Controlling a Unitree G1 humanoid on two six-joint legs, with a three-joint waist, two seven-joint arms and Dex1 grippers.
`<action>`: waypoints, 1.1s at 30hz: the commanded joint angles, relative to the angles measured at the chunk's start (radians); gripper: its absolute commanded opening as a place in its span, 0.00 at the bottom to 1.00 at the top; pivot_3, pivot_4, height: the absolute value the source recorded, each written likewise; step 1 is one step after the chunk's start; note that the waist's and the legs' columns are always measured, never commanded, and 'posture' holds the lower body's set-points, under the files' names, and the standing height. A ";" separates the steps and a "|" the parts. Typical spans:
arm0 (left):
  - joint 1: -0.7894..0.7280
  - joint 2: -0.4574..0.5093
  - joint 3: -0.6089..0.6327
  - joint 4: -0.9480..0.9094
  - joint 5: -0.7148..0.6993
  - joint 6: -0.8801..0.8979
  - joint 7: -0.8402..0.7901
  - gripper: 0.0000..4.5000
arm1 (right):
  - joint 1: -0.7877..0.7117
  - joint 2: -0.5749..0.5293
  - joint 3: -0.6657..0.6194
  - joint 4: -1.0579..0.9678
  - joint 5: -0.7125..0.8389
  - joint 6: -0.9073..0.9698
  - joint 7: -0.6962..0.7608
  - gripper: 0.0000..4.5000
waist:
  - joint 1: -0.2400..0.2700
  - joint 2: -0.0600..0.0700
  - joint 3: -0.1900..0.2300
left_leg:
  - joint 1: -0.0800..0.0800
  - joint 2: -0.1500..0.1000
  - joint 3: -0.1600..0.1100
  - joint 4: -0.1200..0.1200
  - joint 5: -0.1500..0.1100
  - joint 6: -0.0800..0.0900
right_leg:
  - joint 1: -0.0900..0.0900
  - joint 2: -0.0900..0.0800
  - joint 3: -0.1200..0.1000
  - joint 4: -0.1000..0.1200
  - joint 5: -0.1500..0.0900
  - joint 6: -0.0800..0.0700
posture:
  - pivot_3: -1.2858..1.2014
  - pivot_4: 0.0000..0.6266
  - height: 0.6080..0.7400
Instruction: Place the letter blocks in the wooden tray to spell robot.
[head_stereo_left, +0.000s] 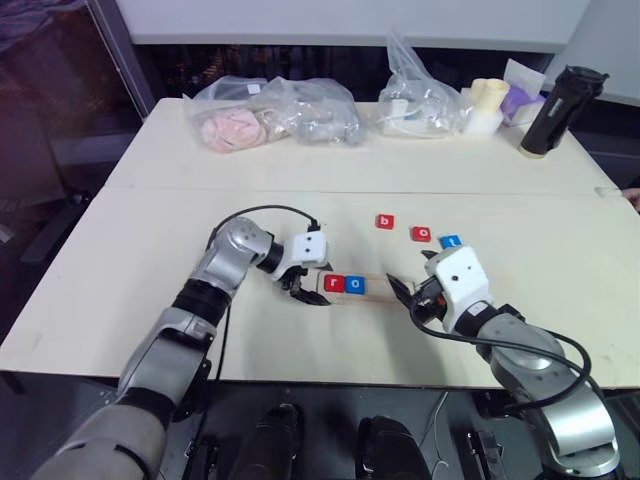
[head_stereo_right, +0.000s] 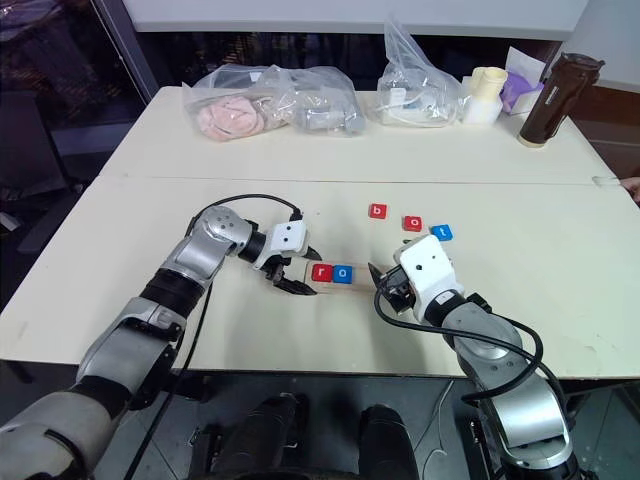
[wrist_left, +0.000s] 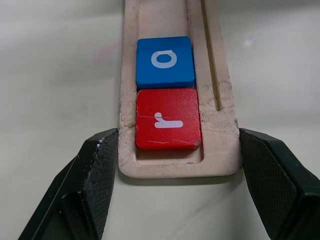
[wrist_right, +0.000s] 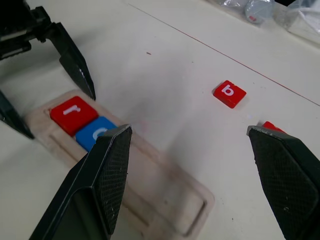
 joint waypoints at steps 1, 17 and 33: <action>0.041 0.011 -0.040 -0.096 -0.002 0.091 0.014 0.69 | -0.008 0.007 -0.007 -0.013 -0.005 -0.023 -0.005 0.83 | 0.000 0.000 0.000 | 0.000 0.000 0.000 0.000 0.000 0.000 | 0.000 0.000 0.000 0.000 0.000 0.000 | 0.52 0.24 0.88; 0.110 0.053 -0.093 -0.230 -0.034 0.177 0.100 0.92 | -0.027 0.003 0.000 0.007 -0.005 -0.030 0.006 0.83 | 0.000 0.000 0.000 | 0.000 0.000 0.000 0.000 0.000 0.000 | 0.000 0.000 0.000 0.000 0.000 0.000 | 0.52 0.24 0.88; 0.167 0.264 -0.044 -0.224 -0.086 0.152 0.073 0.99 | -0.069 -0.004 -0.014 0.034 0.006 -0.030 0.029 0.83 | -0.036 0.000 0.000 | 0.002 0.003 0.000 -0.002 0.000 0.000 | -0.001 0.001 0.002 0.000 0.001 -0.002 | 0.52 0.24 0.88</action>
